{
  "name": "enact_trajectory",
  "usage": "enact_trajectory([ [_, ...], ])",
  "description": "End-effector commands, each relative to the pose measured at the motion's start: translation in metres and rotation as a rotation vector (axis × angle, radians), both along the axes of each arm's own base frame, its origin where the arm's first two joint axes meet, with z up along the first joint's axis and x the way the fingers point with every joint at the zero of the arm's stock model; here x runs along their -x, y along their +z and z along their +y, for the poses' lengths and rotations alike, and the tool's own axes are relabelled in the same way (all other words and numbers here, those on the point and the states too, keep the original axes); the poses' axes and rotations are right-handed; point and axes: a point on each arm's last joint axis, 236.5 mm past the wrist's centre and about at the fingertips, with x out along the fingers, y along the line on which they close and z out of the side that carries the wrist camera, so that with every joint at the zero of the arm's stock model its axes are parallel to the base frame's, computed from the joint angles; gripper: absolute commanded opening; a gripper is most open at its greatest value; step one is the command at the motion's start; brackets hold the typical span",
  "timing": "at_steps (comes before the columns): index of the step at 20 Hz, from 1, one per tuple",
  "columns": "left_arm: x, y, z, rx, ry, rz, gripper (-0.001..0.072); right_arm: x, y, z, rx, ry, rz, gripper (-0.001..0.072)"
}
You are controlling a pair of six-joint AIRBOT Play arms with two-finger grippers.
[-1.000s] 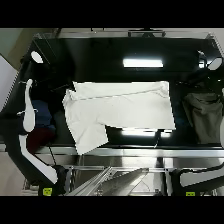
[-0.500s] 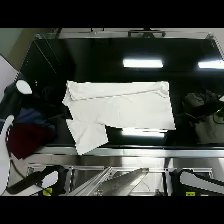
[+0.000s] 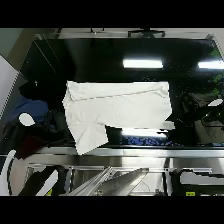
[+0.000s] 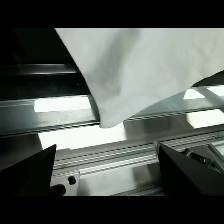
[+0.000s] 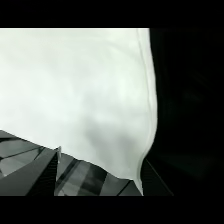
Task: Fold the shirts.
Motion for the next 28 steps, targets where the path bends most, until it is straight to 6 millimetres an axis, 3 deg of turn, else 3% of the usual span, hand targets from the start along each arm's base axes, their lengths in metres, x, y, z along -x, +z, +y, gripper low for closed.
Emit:
enact_trajectory([
  [1,0.008,-0.025,0.004,-0.002,0.045,-0.004,0.0676,-0.008,-0.001,0.007,-0.038,0.008,-0.040,0.0577],
  [5,-0.002,-0.041,-0.030,0.180,0.066,0.012,0.0675,-0.011,0.001,0.009,-0.048,0.002,-0.053,0.0577],
  [6,-0.008,-0.047,-0.037,0.210,0.067,0.006,0.0636,-0.011,0.001,0.010,-0.049,0.003,-0.053,0.0577],
  [7,-0.011,-0.056,-0.038,0.208,0.058,0.007,0.0498,-0.010,0.001,0.010,-0.050,0.005,-0.053,0.0577],
  [8,-0.011,-0.064,-0.039,0.204,0.047,0.022,0.0426,-0.010,0.001,0.010,-0.052,0.006,-0.052,0.0577],
  [12,-0.018,-0.080,-0.038,0.213,0.037,0.086,0.0426,-0.009,0.002,0.011,-0.056,0.009,-0.048,0.0577],
  [15,-0.035,-0.080,-0.046,0.265,0.049,0.095,0.0424,-0.008,0.002,0.011,-0.059,0.011,-0.045,0.0577],
  [16,-0.039,-0.076,-0.050,0.291,0.044,0.090,0.0407,-0.007,0.003,0.012,-0.064,0.014,-0.041,0.0575],
  [17,-0.043,-0.071,-0.052,0.311,0.029,0.081,0.0210,-0.005,0.004,0.013,-0.069,0.017,-0.037,0.0550],
  [18,-0.045,-0.064,-0.054,0.332,0.005,0.072,0.0000,-0.003,0.005,0.014,-0.077,0.028,-0.033,0.0279],
  [19,-0.047,-0.057,-0.056,0.348,-0.012,0.077,0.0005,-0.001,0.007,0.015,-0.085,0.039,-0.031,0.0099],
  [21,-0.052,-0.034,-0.057,0.372,-0.050,0.052,0.0004,-0.001,0.016,0.016,-0.101,0.059,-0.028,0.0018],
  [25,-0.078,0.025,-0.040,0.326,-0.053,-0.123,0.0005,-0.005,0.034,-0.002,-0.023,0.069,-0.005,0.0018],
  [28,-0.073,0.048,-0.011,0.214,-0.019,-0.184,0.0008,0.011,0.033,-0.029,0.123,0.067,0.062,0.0018],
])
